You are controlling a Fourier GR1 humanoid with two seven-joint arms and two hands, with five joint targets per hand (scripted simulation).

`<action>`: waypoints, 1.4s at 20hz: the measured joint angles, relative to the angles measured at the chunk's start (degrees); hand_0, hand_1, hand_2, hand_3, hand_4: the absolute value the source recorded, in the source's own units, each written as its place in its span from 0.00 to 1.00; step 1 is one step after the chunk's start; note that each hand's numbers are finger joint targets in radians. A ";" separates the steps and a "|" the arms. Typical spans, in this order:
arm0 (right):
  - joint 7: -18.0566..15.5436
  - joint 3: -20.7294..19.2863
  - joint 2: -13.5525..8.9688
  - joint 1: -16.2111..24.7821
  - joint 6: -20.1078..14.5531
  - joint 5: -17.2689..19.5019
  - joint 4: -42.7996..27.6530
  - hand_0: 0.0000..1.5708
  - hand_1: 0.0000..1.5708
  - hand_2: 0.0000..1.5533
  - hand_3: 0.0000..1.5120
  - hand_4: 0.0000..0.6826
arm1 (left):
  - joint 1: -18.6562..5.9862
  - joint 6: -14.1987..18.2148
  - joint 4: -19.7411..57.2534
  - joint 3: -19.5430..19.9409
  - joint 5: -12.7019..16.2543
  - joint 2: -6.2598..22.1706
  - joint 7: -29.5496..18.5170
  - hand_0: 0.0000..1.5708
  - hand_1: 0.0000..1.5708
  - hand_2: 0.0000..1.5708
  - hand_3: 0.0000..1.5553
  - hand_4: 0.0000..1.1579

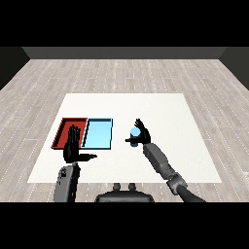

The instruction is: Pick the blue can and put it in the blue box

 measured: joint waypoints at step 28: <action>5.15 1.63 -1.69 -0.21 -8.74 10.19 -15.45 0.91 0.91 0.93 0.94 0.98 | -3.60 2.62 5.42 -7.65 -3.66 -1.84 3.13 0.00 0.00 0.00 0.00 0.00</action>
